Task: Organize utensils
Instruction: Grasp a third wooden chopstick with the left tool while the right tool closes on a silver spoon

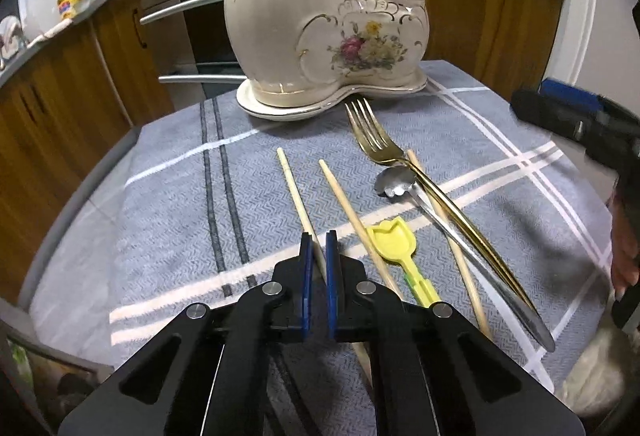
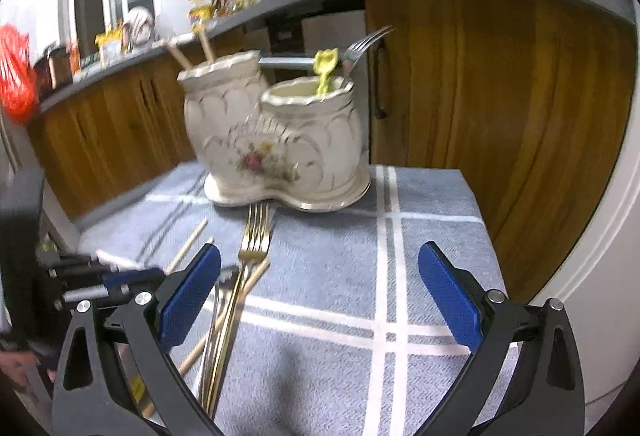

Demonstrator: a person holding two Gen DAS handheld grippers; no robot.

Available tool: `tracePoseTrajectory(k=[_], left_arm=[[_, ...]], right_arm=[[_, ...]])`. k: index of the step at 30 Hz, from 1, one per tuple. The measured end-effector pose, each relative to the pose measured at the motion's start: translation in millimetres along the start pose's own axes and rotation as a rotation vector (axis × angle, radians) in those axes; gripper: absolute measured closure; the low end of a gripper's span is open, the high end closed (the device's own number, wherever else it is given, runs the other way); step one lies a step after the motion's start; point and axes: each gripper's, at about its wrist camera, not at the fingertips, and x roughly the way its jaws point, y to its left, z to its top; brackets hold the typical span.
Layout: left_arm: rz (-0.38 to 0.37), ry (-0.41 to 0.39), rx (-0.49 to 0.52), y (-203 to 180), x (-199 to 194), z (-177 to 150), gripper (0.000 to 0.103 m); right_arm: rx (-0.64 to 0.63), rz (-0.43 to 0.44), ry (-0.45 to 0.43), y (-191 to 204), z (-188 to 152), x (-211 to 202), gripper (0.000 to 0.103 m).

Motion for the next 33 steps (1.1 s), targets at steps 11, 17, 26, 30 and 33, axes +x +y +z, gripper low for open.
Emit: tracePoseTrajectory(k=[11, 17, 26, 30, 33], left_arm=[[-0.016, -0.007, -0.031, 5.8, -1.2, 0.1, 0.098], [-0.019, -0.006, -0.031, 4.9, -0.8, -0.5, 0.098], [-0.028, -0.006, -0.041, 8.2, -1.9, -1.2, 0.098], [-0.025, -0.006, -0.034, 6.8, -0.7, -1.0, 0.098], [-0.024, -0.008, -0.029, 6.3, -0.7, -1.5, 0.098]], right_arm=[[-0.049, 0.138, 0.193, 29.6, -13.7, 29.6, 0.079], [-0.085, 0.122, 0.210, 46.7, -12.0, 42.3, 0.092], [-0.179, 0.046, 0.249, 68.2, -9.8, 60.9, 0.094], [-0.177, 0.042, 0.257, 70.2, -6.7, 65.7, 0.094], [-0.165, 0.055, 0.259, 69.2, -5.7, 65.9, 0.095]])
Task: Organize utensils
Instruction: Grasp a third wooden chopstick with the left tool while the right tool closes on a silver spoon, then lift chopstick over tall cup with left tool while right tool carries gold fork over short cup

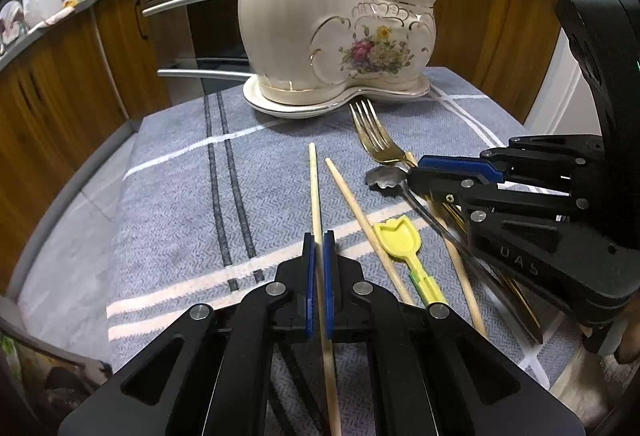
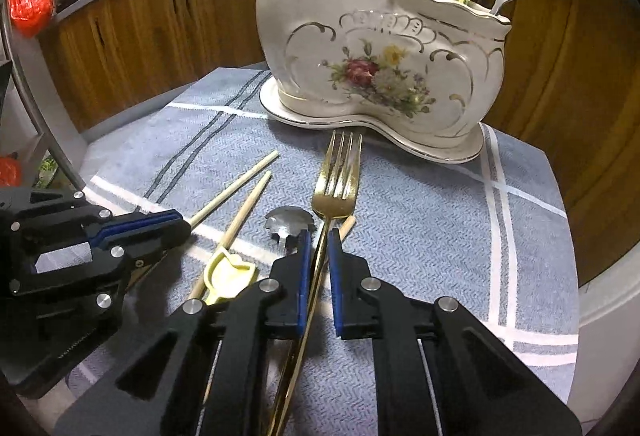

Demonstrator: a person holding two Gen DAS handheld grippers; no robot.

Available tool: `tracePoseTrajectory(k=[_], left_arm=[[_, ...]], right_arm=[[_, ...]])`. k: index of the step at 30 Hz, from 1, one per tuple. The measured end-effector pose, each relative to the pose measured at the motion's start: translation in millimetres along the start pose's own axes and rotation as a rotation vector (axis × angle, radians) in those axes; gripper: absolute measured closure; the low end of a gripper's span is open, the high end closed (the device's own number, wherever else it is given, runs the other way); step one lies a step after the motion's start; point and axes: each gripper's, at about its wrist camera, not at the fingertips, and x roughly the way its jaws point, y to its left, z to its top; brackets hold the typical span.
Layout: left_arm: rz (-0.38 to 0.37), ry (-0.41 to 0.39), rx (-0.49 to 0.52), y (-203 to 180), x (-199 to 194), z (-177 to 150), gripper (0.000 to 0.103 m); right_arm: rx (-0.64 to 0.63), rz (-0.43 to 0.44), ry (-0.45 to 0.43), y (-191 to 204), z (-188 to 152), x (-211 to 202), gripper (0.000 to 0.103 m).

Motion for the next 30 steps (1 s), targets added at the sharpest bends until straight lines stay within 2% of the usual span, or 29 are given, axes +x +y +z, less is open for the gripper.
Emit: tracePoseTrajectory(k=[9, 13, 18, 25, 30], left_arm=[[-0.007, -0.038, -0.030, 7.1, -8.1, 2.1, 0.098], [-0.016, -0.070, -0.035, 6.6, -14.4, 3.6, 0.098], [-0.011, -0.089, -0.027, 4.4, -16.9, 4.4, 0.098], [-0.011, -0.234, 0.011, -4.7, -42.0, 5.2, 0.098], [-0.023, -0.339, 0.050, -13.6, -57.8, 6.3, 0.098]], right_arm=[[0.028, 0.042, -0.079, -9.6, -7.3, -29.7, 0.098], [0.032, 0.084, -0.152, -16.4, -10.8, -49.9, 0.098], [0.035, 0.093, -0.245, -20.8, -12.6, -72.8, 0.098], [0.077, 0.081, -0.420, -29.3, -8.3, -103.1, 0.098], [0.143, 0.050, -0.505, -45.8, -6.2, -114.5, 0.098]])
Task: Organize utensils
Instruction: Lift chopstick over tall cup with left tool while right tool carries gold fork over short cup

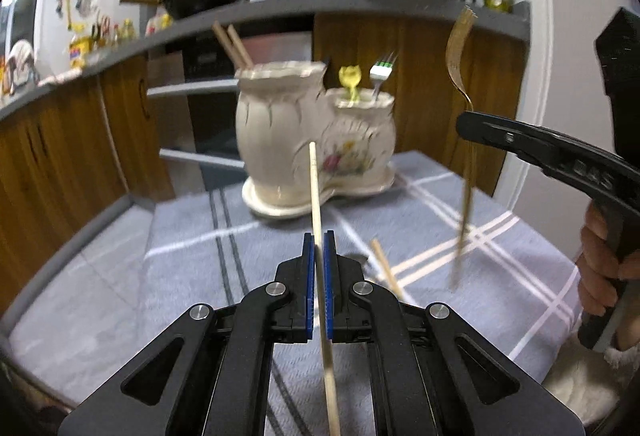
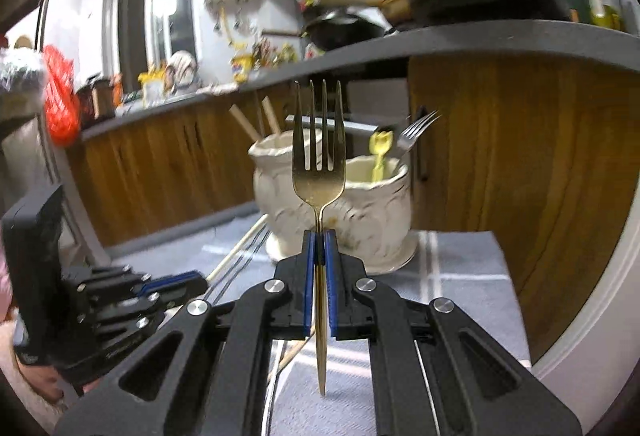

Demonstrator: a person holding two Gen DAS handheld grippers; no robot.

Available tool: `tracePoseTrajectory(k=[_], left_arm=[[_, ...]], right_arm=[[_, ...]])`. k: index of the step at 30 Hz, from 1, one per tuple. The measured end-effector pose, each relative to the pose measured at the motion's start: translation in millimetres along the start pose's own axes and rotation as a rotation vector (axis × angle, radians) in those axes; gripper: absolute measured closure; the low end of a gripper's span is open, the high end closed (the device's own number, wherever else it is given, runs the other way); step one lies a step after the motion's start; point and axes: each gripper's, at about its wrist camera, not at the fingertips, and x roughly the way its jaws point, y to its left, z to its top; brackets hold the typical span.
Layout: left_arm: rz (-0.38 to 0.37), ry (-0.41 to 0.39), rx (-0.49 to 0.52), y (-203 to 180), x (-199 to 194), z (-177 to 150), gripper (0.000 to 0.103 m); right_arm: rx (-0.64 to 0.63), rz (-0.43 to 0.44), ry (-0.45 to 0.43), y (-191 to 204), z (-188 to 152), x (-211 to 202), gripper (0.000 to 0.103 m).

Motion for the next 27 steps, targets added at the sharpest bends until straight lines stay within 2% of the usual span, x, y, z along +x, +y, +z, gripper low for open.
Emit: tracePoseTrajectory(k=[4, 9, 14, 19, 27], left_arm=[[0.006, -0.081, 0.002, -0.7, -10.7, 4.4, 0.098], [0.011, -0.187, -0.019, 1.6, -24.5, 10.1, 0.098], [0.014, -0.251, -0.015, -0.1, -30.2, 13.3, 0.098], [0.022, -0.304, -0.031, 1.4, -30.8, 21.4, 0.098], [-0.010, -0.370, -0.089, 18.6, -19.3, 75.0, 0.098]], right_arm=[[0.046, -0.036, -0.065, -9.8, 7.2, -8.6, 0.098], [0.029, -0.074, -0.141, -12.3, 22.8, -19.0, 0.098], [0.005, -0.078, -0.226, -12.1, 54.0, -19.8, 0.098], [0.013, -0.068, -0.270, -16.3, 74.6, -6.3, 0.098], [0.046, -0.036, -0.284, -22.3, 91.3, 21.5, 0.098]])
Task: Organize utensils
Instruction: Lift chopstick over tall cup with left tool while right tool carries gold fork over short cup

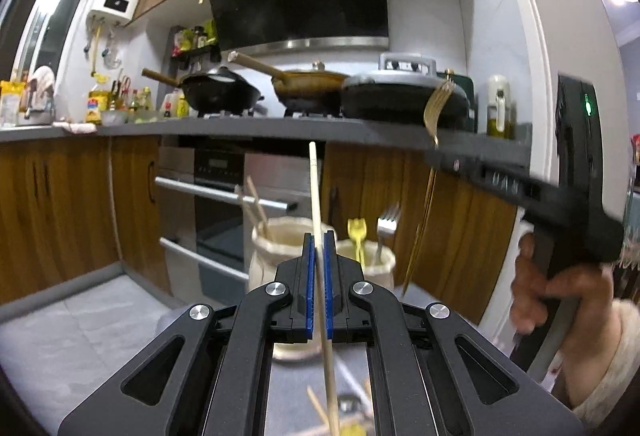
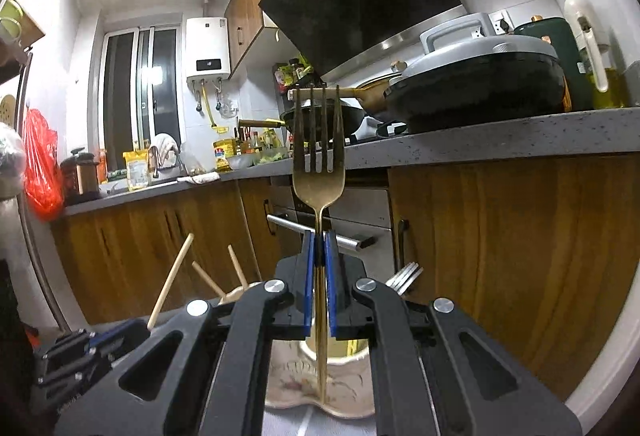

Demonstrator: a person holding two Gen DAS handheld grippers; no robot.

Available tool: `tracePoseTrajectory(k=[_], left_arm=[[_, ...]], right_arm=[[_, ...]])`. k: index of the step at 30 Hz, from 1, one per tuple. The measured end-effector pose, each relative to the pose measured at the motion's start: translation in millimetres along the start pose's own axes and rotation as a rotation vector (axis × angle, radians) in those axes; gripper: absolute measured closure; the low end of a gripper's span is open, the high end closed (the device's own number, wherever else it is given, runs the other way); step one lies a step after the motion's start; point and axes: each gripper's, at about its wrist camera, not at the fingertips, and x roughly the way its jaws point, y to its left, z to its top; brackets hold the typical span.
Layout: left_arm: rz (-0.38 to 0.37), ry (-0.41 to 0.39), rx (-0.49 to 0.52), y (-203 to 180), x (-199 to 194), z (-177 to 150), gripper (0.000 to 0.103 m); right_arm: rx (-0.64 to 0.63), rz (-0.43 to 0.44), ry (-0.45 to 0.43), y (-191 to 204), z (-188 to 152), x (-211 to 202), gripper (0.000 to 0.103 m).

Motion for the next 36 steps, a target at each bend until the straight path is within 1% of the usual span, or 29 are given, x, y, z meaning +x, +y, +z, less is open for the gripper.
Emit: tracePoseTrajectory(k=[2, 4, 8, 9, 12, 14, 19, 22, 24, 27, 32, 36], left_arm=[[0.010, -0.025, 0.025, -0.9, 10.7, 11.7, 0.098], [0.010, -0.044, 0.027, 0.0, 21.9, 23.1, 0.098], [-0.008, -0.066, -0.019, 6.4, 47.0, 46.5, 0.098], [-0.001, -0.074, -0.036, 9.3, 55.2, 51.6, 0.098], [-0.003, -0.071, -0.088, 19.0, 76.5, 59.2, 0.098], [0.008, -0.069, -0.097, 23.1, 88.0, 61.8, 0.098], [0.063, -0.070, -0.055, 21.4, 113.3, 59.7, 0.098], [0.103, -0.089, -0.025, 18.2, 121.1, 54.2, 0.098], [0.132, -0.103, -0.001, 16.6, 126.8, 51.2, 0.098], [0.159, -0.115, 0.022, 15.4, 134.1, 49.1, 0.098], [0.174, -0.119, 0.082, 9.4, 138.1, 39.6, 0.098], [0.148, -0.109, 0.109, 5.8, 132.3, 32.5, 0.098]], right_arm=[[0.008, -0.001, -0.014, -2.9, 2.8, 6.4, 0.098], [0.025, -0.006, -0.036, -8.0, 5.9, 13.0, 0.098], [0.057, -0.011, -0.075, -18.3, 8.2, 18.6, 0.098], [0.063, -0.013, -0.083, -21.0, 8.9, 19.8, 0.098], [0.085, -0.020, -0.097, -31.2, 11.3, 24.1, 0.098], [0.101, -0.036, -0.094, -37.9, 12.1, 28.1, 0.098], [0.132, -0.038, -0.083, -47.3, 8.6, 32.6, 0.098], [0.162, -0.021, -0.102, -51.3, 1.4, 35.3, 0.098], [0.168, -0.023, -0.119, -49.1, -5.5, 36.6, 0.098], [0.158, -0.021, -0.112, -43.6, -12.9, 41.6, 0.098], [0.123, -0.023, -0.082, -36.2, -16.2, 48.4, 0.098], [0.124, -0.030, -0.055, -37.2, -17.5, 52.7, 0.098]])
